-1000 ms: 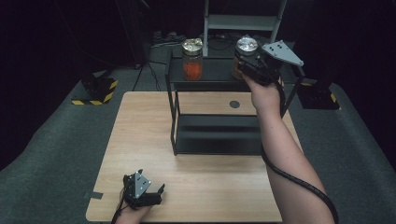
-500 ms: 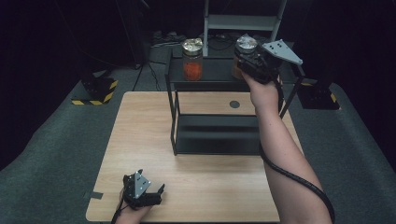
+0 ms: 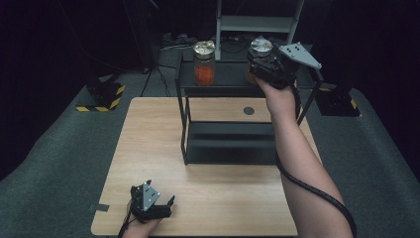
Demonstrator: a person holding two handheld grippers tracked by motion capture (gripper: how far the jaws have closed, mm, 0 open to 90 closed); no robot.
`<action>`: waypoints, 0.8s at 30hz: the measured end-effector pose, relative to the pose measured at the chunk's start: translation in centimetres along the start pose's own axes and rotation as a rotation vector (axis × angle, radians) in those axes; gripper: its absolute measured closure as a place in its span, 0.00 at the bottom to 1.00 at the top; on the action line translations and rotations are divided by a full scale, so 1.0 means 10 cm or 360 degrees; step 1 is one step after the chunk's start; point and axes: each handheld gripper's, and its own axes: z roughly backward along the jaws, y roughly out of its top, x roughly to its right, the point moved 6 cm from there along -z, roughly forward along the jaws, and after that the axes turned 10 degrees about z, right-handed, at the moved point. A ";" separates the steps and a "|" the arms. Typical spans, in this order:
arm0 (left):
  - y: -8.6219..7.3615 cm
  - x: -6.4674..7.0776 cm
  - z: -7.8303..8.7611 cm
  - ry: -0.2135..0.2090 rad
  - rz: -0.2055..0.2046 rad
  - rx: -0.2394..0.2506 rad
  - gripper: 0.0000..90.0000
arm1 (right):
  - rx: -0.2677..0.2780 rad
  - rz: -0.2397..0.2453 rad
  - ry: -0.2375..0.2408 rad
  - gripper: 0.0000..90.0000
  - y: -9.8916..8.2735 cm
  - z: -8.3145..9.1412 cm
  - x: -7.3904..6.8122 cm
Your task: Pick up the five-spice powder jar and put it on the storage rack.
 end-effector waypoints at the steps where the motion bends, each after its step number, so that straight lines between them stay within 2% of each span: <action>1: 0.00 0.00 0.00 0.0001 0.0000 0.0000 0.01 | -0.0004 0.0003 -0.0010 0.06 0.00 0.00 -0.01; 3: 0.00 0.00 0.00 0.0001 -0.0008 -0.0005 0.01 | -0.0020 -0.0003 0.0003 0.00 0.01 0.01 -0.01; 12: 0.00 0.01 0.00 0.0003 -0.0019 -0.0007 0.01 | -0.0023 -0.0018 0.0042 0.00 0.05 0.13 -0.02; 24: 0.01 0.01 0.00 0.0007 -0.0017 -0.0010 0.01 | -0.0022 -0.0023 0.0083 0.00 0.01 0.39 0.01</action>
